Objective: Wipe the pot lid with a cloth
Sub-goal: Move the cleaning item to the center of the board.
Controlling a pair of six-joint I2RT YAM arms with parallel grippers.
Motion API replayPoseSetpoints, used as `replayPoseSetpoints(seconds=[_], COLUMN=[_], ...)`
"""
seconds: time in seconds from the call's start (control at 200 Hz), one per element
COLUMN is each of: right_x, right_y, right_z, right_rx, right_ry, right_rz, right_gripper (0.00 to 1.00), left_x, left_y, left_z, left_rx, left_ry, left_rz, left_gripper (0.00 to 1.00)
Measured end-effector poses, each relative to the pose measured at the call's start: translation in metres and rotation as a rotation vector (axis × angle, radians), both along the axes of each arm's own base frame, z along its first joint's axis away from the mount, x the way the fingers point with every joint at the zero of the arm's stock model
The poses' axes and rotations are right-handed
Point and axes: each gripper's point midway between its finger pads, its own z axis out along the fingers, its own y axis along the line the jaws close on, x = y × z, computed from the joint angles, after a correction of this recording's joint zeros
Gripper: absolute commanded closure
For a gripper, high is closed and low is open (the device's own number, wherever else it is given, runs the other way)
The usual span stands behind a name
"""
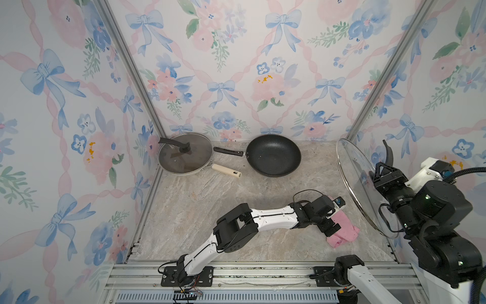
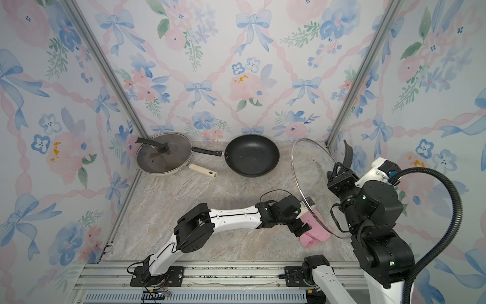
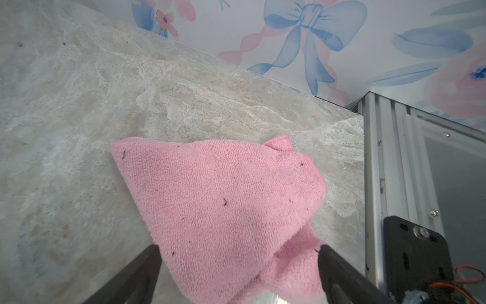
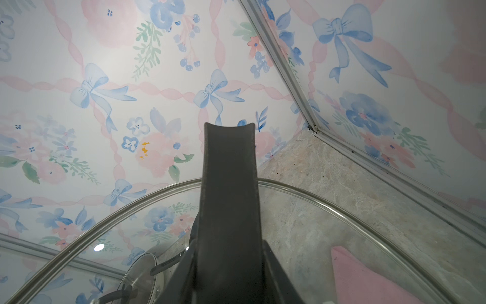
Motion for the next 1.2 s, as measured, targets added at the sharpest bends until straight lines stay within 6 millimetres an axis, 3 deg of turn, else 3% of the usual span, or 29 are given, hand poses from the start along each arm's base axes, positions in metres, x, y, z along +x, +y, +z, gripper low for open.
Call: replayPoseSetpoints(seconds=[0.15,0.32,0.36,0.485,0.64,0.72,0.845,0.885,0.96,1.06,1.2], right_x=[-0.009,-0.021,-0.025,-0.029,-0.029,-0.027,-0.016,-0.011,-0.001,0.016,0.037], right_y=[0.004,0.006,0.005,0.004,0.004,0.005,0.007,0.007,0.009,0.012,0.016], right_z=[-0.001,0.003,0.004,0.007,0.006,0.003,-0.007,-0.012,-0.020,-0.031,-0.038], right_rx=[-0.024,-0.062,-0.070,-0.084,-0.111,-0.117,-0.120,-0.121,-0.123,-0.122,-0.108], right_ry=[0.027,0.047,0.048,0.043,0.049,0.052,0.069,0.078,0.095,0.118,0.129], right_rz=[0.036,0.067,0.069,0.071,0.076,0.077,0.078,0.079,0.079,0.080,0.077], right_gripper=[0.93,0.93,0.92,0.92,0.92,0.92,0.92,0.92,0.92,0.93,0.93], left_x=[0.002,0.009,0.012,0.028,0.053,0.069,0.089,0.092,0.090,0.079,0.082], left_y=[-0.020,-0.021,-0.018,-0.005,0.043,0.085,0.167,0.192,0.229,0.243,0.231], left_z=[-0.033,-0.065,-0.067,-0.067,-0.067,-0.067,-0.065,-0.063,-0.057,-0.039,0.009], left_rx=[0.046,0.123,0.133,0.163,0.221,0.268,0.354,0.380,0.413,0.406,0.284], left_ry=[-0.028,-0.041,-0.043,-0.092,-0.111,-0.107,-0.103,-0.102,-0.099,-0.092,-0.098], left_rz=[0.032,0.101,0.140,0.244,0.413,0.510,0.661,0.700,0.743,0.726,0.704], left_gripper=[0.12,0.40,0.49,0.59,0.60,0.60,0.58,0.51,0.28,0.13,0.10])
